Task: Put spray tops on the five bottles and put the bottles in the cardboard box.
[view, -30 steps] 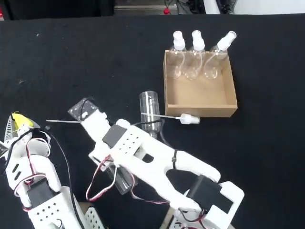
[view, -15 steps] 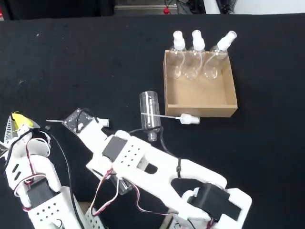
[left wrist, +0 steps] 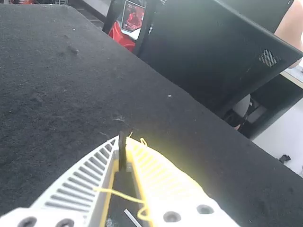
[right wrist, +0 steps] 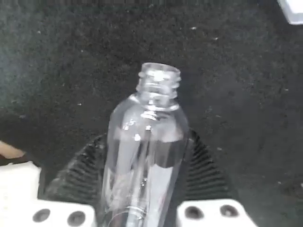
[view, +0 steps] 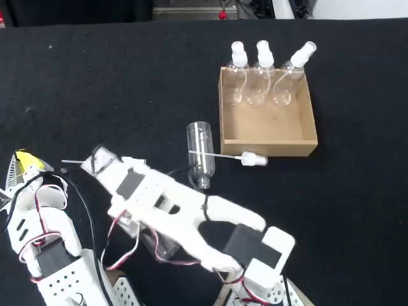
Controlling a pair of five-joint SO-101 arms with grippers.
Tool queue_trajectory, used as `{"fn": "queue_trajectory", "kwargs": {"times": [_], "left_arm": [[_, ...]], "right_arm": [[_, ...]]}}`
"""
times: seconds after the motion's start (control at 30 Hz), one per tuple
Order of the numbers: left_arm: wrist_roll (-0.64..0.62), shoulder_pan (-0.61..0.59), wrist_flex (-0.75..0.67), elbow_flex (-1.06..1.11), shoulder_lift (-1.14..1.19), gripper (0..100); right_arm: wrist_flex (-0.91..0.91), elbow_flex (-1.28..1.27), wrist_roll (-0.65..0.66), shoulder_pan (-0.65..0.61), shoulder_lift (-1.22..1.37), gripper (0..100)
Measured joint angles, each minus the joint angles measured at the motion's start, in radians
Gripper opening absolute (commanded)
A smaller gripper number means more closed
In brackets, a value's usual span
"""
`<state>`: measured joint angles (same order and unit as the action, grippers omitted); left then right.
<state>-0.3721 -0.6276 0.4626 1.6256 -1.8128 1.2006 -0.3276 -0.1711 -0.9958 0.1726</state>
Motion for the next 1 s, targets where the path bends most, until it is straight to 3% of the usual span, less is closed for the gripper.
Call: {"fn": "queue_trajectory", "kwargs": {"times": [0.1,0.33,0.47,0.63,0.83,1.0], "left_arm": [[0.000,0.000,0.000,0.000,0.000,3],[0.000,0.000,0.000,0.029,0.000,3],[-0.002,0.015,0.000,0.031,0.000,3],[0.000,0.081,0.000,0.041,0.002,3],[0.110,0.163,0.000,0.043,0.000,3],[0.130,0.206,0.000,0.044,0.000,3]], "right_arm": [[0.064,0.051,0.041,0.094,-0.005,1.1],[0.319,0.140,0.285,0.227,-0.155,1.1],[0.477,0.140,0.414,0.377,-0.226,1.1],[0.526,0.087,0.606,0.672,-0.361,1.1],[0.526,-0.078,0.870,1.097,-0.494,1.1],[0.485,-0.137,1.054,1.422,-0.508,1.5]]}}
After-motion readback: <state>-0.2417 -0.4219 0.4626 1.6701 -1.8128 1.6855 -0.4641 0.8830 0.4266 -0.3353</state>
